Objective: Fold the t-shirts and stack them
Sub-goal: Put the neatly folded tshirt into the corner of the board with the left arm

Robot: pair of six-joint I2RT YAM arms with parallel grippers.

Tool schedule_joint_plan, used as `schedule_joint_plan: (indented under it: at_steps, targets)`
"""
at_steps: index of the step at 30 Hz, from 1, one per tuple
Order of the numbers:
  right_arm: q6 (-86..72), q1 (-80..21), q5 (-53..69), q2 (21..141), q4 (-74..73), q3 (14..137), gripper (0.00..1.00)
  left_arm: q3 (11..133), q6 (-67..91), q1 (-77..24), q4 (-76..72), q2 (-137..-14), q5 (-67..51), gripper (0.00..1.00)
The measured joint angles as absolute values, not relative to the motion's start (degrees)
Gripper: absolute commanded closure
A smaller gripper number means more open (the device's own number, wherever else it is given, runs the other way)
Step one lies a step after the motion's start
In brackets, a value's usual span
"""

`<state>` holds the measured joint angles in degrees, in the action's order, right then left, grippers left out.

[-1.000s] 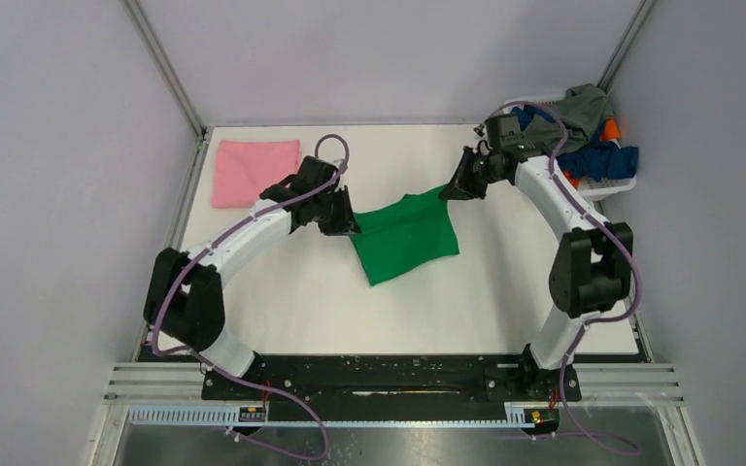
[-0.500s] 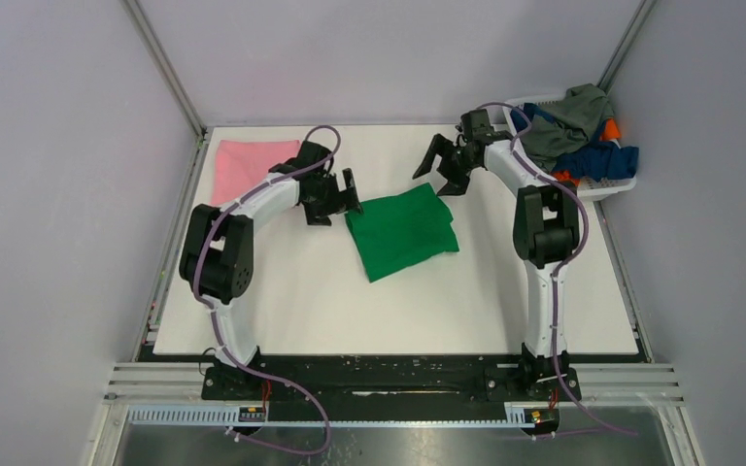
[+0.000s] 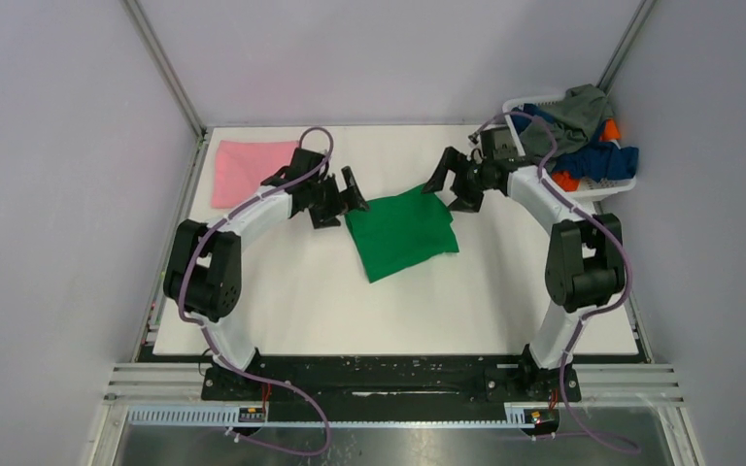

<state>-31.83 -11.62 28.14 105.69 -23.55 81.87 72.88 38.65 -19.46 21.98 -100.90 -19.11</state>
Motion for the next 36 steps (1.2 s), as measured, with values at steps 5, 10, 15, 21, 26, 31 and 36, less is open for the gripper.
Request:
schedule_joint_plan:
  at_steps: [5, 10, 15, 21, 26, 31, 36]
  targets:
    - [-31.5, -11.6, 27.6, 100.2, -21.3, 72.3, 0.01, 66.9, 41.5, -19.4, 20.8, -101.0, -18.6, 0.05]
    - [-30.8, -11.6, 23.5, 94.3, -22.0, 66.6, 0.01, 64.8, 44.4, -20.8, 19.5, -102.1, -15.0, 0.12]
    - [-29.6, -11.6, 18.5, 87.0, -21.9, 66.1, 0.00, 64.0, 49.3, -25.8, 18.0, -104.6, -11.0, 0.30]
    - [-28.6, -11.6, 15.3, 82.9, -21.9, 64.3, 0.00, 67.5, 54.5, -30.1, 18.0, -108.3, -4.2, 0.68]
    - [-28.0, -11.1, 13.9, 82.9, -21.9, 61.6, 0.01, 75.2, 55.1, -30.3, 21.6, -113.8, 0.2, 1.00]
    - [-27.2, -10.1, 12.6, 82.9, -22.0, 60.8, 0.01, 82.0, 48.0, -30.5, 28.3, -116.4, 6.8, 1.00]
    - [-25.6, -10.0, 10.5, 82.0, -21.9, 60.7, 0.01, 88.3, 34.3, -29.2, 35.8, -117.1, 16.9, 1.00]
